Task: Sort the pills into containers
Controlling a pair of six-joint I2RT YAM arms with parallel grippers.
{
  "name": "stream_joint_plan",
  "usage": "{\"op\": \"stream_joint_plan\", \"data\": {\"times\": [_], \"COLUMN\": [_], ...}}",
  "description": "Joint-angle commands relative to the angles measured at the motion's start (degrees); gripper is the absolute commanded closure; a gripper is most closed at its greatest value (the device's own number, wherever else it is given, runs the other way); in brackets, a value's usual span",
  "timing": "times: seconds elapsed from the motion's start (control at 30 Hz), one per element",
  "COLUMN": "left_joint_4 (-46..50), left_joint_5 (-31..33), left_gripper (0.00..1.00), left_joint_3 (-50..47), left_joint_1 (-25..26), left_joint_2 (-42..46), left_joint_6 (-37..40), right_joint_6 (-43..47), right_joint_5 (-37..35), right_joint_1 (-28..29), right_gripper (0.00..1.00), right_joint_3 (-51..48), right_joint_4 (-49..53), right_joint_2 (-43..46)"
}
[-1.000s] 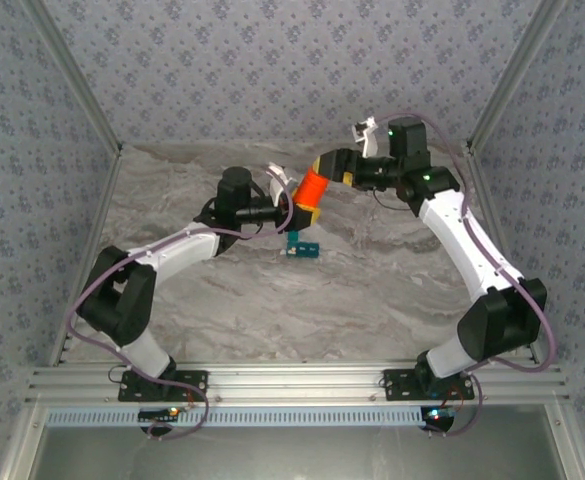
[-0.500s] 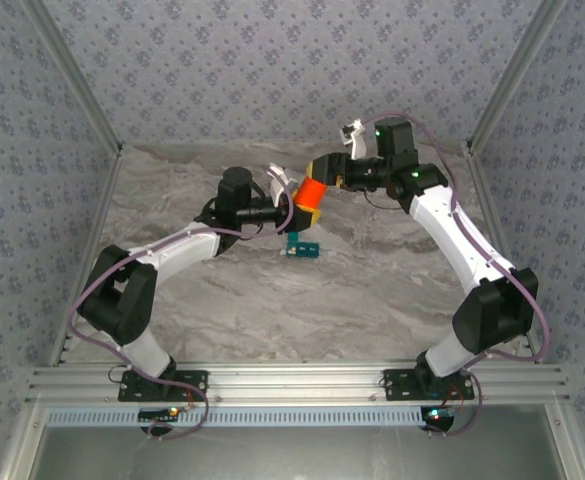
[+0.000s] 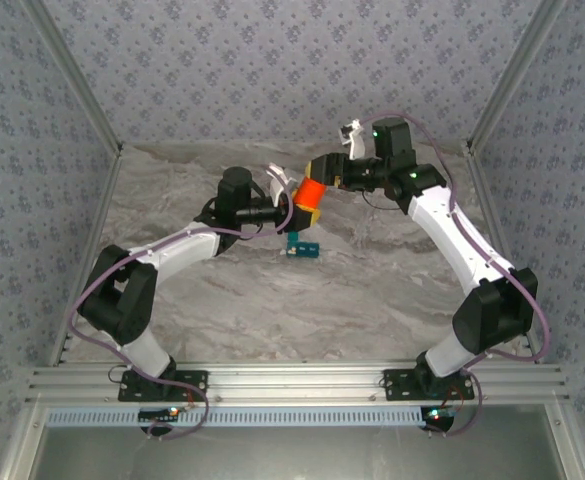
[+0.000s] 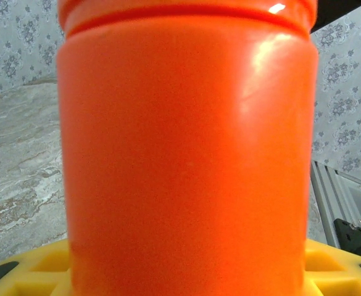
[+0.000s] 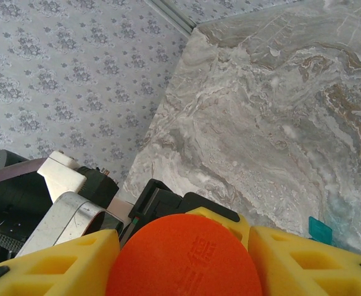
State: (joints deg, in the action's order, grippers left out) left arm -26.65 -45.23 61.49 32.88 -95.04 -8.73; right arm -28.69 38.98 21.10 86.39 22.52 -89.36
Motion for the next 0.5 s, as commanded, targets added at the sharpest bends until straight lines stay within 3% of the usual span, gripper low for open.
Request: {"op": "stream_joint_plan", "data": {"times": [0.0, 0.07, 0.2, 0.33, 0.47], "left_joint_4": [-2.26, -2.09, -1.93, -1.85, -1.76], "left_joint_5": [-0.23, -0.23, -0.29, -0.22, 0.18], "left_gripper": [1.00, 1.00, 1.00, 1.00, 1.00], "left_joint_3": [2.40, 2.51, 2.80, 2.82, 2.80], "left_joint_1": [0.07, 0.07, 0.06, 0.07, 0.07], "left_joint_2": [-0.45, -0.41, -0.58, -0.58, -0.50], "left_joint_6": [-0.50, -0.41, -0.46, -0.41, -0.37], "right_joint_6": [0.20, 0.14, 0.12, -0.09, -1.19], "right_joint_5": [-0.04, -0.22, -0.28, -0.61, -1.70], "right_joint_1": [1.02, 0.96, 0.96, 0.91, 0.92], "right_gripper": [0.37, 0.33, 0.33, 0.39, 0.53], "right_joint_3": [-0.46, -0.60, -0.87, -1.05, -1.52], "right_joint_4": [0.52, 0.75, 0.52, 0.33, 0.04], "right_joint_2": [1.37, 1.47, 1.56, 1.65, 1.78]}}
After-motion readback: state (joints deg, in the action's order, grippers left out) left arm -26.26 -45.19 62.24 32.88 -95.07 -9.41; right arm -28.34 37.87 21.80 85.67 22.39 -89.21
